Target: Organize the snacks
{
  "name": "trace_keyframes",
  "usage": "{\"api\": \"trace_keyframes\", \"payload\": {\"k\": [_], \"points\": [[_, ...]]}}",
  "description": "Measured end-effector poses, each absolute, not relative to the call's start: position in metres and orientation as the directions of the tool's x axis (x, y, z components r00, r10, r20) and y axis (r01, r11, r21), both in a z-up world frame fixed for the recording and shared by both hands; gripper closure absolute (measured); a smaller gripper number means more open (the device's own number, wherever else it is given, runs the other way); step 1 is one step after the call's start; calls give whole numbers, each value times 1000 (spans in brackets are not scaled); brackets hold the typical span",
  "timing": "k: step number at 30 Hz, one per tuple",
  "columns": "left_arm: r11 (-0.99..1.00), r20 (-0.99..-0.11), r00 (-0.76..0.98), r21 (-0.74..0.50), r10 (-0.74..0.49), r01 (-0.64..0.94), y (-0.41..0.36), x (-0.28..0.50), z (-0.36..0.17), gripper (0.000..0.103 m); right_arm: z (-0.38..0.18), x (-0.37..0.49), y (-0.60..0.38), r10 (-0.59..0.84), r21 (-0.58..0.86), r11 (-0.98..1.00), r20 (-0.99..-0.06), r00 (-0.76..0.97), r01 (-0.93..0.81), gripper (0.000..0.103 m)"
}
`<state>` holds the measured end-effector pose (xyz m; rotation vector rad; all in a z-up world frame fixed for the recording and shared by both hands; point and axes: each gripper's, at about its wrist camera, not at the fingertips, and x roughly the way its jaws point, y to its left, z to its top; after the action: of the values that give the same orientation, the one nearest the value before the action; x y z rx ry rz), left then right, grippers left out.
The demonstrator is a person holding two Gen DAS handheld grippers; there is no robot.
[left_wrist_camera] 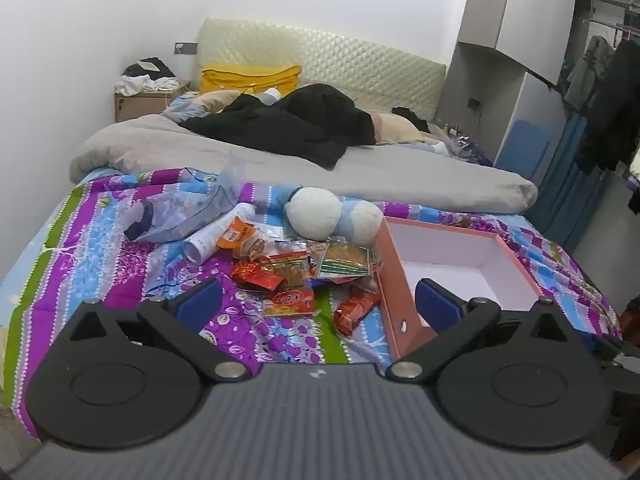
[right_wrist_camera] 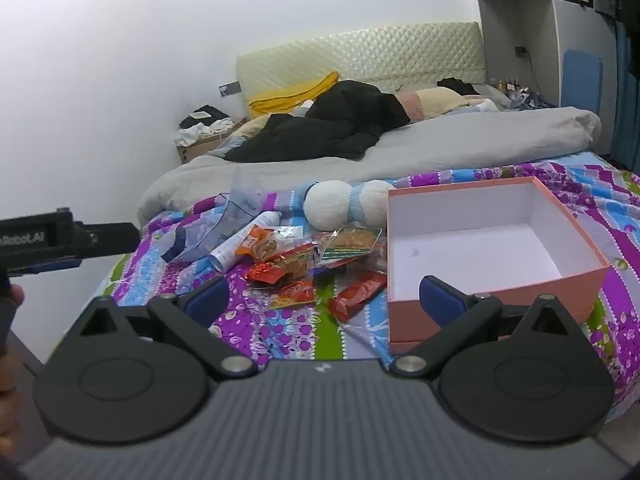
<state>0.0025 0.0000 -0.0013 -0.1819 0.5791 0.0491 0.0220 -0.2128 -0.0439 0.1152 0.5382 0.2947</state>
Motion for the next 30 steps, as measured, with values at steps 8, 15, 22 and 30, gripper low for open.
{"api": "trace_keyframes", "payload": {"k": [8,15,22,30], "points": [[977,-545,838,-196,-35,-87,0,-6,0,0,-43,16,-212,289,194,956,-505,813,-220,0],[977,-550,834,-200,-44,-80,7,-9,-4,0,-44,14,-212,283,183,958,-497,820,-220,0],[980,-550,834,-188,-50,-65,3,-12,-3,0,-44,12,-213,285,195,957,-497,820,-214,0],[980,-559,828,-187,-53,-63,5,-13,-4,0,-46,11,-215,271,191,961,-495,826,-200,0]]}}
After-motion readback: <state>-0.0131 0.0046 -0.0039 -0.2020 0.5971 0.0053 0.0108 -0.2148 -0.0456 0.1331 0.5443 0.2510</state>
